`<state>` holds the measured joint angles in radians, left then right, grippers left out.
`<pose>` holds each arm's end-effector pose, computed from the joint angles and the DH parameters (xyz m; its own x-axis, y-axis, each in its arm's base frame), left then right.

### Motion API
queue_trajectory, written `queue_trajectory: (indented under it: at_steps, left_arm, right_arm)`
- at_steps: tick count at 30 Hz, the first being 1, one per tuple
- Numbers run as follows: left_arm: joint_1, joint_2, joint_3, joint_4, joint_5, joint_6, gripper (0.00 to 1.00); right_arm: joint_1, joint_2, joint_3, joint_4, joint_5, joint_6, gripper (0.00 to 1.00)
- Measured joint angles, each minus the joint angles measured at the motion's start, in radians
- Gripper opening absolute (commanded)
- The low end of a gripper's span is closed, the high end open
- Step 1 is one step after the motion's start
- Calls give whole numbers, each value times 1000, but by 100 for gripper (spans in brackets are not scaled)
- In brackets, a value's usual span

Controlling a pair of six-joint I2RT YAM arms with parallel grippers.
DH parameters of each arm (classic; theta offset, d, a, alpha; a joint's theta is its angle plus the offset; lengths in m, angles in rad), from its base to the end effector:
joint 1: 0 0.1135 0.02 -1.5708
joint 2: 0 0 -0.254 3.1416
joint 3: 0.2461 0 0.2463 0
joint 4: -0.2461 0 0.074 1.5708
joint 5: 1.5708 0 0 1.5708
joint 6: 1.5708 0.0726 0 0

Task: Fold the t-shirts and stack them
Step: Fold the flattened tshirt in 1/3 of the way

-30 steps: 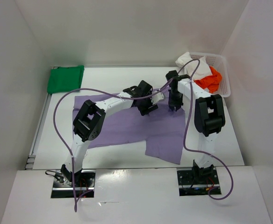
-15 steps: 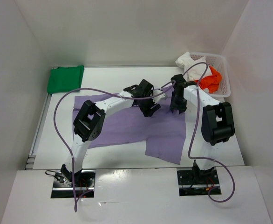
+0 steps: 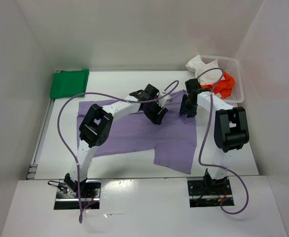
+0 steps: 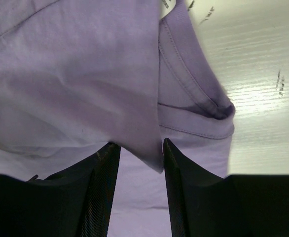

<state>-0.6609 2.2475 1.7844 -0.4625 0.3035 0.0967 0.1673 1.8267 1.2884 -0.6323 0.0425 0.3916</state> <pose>0.3859 -0.3276 0.1440 -0.5575 0.5502 -0.6216 0.7852 0.5927 -0.1796 0.3725 0.0598 0.1533 -0.8966 0.2353 -0.3750 0.2079 0.9717 0.1125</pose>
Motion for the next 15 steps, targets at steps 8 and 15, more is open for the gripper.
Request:
queue_trajectory:
  at_steps: [8,15]
  left_arm:
    - [0,11,8,-3,28,-49,62]
    - [0,39,35,-11,68,-53,55]
  right_arm:
    - [-10,17,-5,15,-31,2,46]
    - [-16,20,-24,20,-41,4,46]
